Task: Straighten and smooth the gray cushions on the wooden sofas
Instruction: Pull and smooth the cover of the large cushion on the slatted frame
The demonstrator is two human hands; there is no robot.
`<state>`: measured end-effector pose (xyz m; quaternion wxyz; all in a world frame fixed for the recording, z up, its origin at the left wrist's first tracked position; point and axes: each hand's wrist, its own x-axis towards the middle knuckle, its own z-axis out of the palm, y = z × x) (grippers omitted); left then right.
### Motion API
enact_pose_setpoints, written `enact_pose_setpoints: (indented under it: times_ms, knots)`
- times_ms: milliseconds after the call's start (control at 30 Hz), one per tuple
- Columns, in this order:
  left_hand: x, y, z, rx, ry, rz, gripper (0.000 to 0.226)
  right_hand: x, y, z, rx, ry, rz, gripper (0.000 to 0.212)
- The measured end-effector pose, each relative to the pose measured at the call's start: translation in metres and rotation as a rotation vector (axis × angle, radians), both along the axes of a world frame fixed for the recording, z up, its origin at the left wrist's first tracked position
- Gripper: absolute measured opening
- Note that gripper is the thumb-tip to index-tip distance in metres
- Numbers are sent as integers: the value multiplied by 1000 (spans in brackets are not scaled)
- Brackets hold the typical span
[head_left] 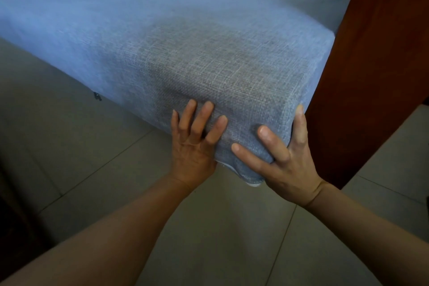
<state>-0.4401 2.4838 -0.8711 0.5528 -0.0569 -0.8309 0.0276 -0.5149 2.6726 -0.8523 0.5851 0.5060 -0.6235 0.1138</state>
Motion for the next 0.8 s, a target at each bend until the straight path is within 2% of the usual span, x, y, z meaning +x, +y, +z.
enact_pose_setpoints:
  times_ms: [100, 400, 567, 800]
  knots:
    - [0, 2, 5, 13, 5, -9, 58, -3, -2, 5, -17, 24, -7, 79]
    - [-1, 8, 46, 72, 10, -42, 55, 2, 1, 46, -28, -75, 1, 71]
    - [-1, 4, 69, 34, 9, -55, 62, 4, 2, 65, -24, -116, -4, 69]
    - [0, 7, 72, 89, 32, -6, 57, 13, 3, 77, -6, -146, -33, 65]
